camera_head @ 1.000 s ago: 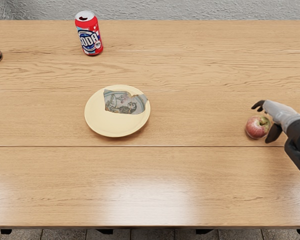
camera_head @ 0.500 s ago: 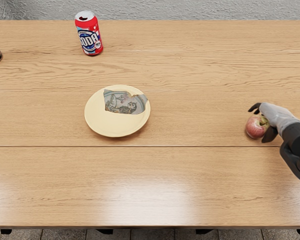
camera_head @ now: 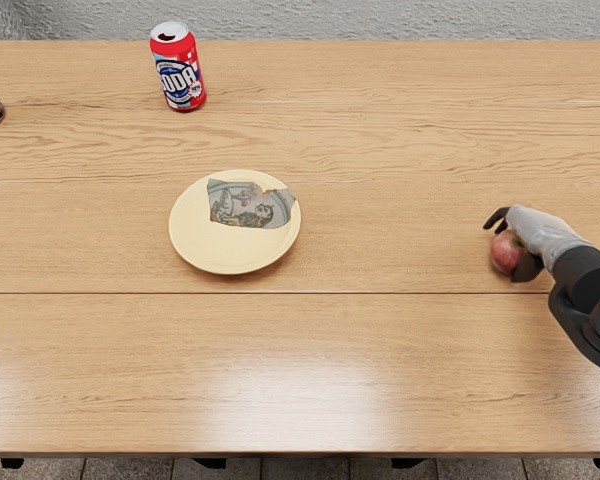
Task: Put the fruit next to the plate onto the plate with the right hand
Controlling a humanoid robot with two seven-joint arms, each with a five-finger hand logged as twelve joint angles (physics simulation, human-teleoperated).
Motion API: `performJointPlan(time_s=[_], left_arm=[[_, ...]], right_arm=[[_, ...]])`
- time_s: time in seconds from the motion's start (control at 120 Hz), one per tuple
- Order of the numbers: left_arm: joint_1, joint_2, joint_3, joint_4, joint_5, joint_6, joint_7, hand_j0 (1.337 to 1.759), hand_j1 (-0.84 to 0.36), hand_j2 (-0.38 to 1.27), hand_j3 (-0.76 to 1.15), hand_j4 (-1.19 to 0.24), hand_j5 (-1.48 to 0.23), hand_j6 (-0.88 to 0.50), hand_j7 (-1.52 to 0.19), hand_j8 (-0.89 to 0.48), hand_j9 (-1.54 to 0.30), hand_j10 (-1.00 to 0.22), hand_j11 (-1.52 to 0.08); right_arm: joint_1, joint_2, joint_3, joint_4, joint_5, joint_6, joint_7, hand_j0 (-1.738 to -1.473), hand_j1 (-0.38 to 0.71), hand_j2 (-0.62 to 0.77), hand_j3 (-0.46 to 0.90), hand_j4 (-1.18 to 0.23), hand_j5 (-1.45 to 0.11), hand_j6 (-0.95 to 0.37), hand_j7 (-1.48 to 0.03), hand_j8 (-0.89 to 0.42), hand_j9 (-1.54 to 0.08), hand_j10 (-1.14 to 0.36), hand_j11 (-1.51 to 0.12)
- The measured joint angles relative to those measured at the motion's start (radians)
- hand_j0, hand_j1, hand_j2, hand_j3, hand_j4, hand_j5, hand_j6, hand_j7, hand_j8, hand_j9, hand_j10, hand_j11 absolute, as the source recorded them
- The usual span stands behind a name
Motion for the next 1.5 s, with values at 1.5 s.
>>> performJointPlan(time_s=[1.5], left_arm=[[0.0, 0.0, 0.001, 0.01, 0.0, 0.0, 0.0, 1.658, 0.34, 0.0, 0.0, -0.01, -0.01, -0.01, -0.01, -0.01, -0.01, -0.01, -0.01]], right_arm=[[0.074, -0.04, 0.08, 0.116, 0.084, 0.115, 0.0, -1.649, 0.31, 0.33, 0.0, -0.53, -0.95, -0.3, -0.91, -0.2, -0.95, -0.39, -0.97]])
